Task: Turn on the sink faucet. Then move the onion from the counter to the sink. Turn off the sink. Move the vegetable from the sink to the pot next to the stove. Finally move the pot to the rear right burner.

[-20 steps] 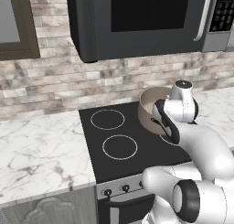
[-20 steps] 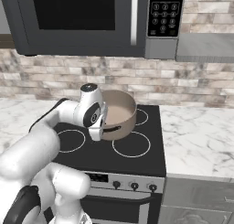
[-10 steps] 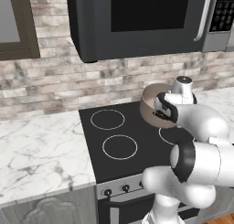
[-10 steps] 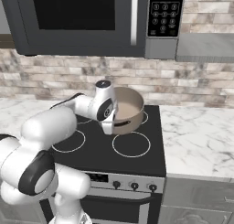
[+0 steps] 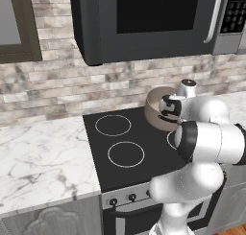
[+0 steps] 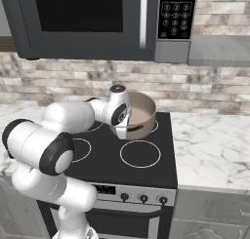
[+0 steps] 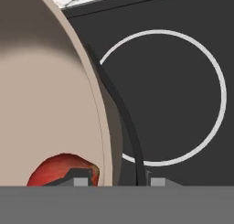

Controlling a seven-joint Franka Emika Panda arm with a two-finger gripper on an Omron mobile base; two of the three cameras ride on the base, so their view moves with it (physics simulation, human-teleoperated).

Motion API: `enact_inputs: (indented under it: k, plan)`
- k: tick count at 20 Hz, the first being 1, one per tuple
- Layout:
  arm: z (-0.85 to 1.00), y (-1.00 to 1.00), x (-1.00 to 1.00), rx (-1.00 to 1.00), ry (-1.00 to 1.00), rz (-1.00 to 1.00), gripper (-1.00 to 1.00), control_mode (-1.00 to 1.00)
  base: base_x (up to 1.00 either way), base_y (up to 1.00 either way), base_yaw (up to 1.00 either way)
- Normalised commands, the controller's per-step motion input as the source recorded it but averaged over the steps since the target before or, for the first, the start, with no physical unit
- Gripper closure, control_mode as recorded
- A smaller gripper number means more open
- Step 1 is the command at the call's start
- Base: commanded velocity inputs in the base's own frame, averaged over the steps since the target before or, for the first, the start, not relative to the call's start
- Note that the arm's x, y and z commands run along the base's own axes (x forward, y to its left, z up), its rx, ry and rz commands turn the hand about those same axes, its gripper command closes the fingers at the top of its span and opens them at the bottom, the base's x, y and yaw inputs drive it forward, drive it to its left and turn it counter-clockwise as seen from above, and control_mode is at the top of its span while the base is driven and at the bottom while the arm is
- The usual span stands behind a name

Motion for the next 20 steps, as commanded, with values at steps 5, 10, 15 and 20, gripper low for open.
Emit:
enact_inputs:
  k: [5, 10, 15, 20]
  plan:
    - [-0.11, -0.11, 0.58, 0.00, 0.00, 0.02, 1.00, -1.00, 0.00, 0.00, 0.00]
    - [-0.12, -0.26, 0.39, 0.00, 0.00, 0.00, 1.00, -1.00, 0.00, 0.00, 0.00]
    - [-0.12, -0.25, 0.37, 0.00, 0.00, 0.00, 1.00, -1.00, 0.00, 0.00, 0.00]
    - [-0.15, -0.10, 0.42, 0.00, 0.00, 0.00, 1.00, -1.00, 0.00, 0.00, 0.00]
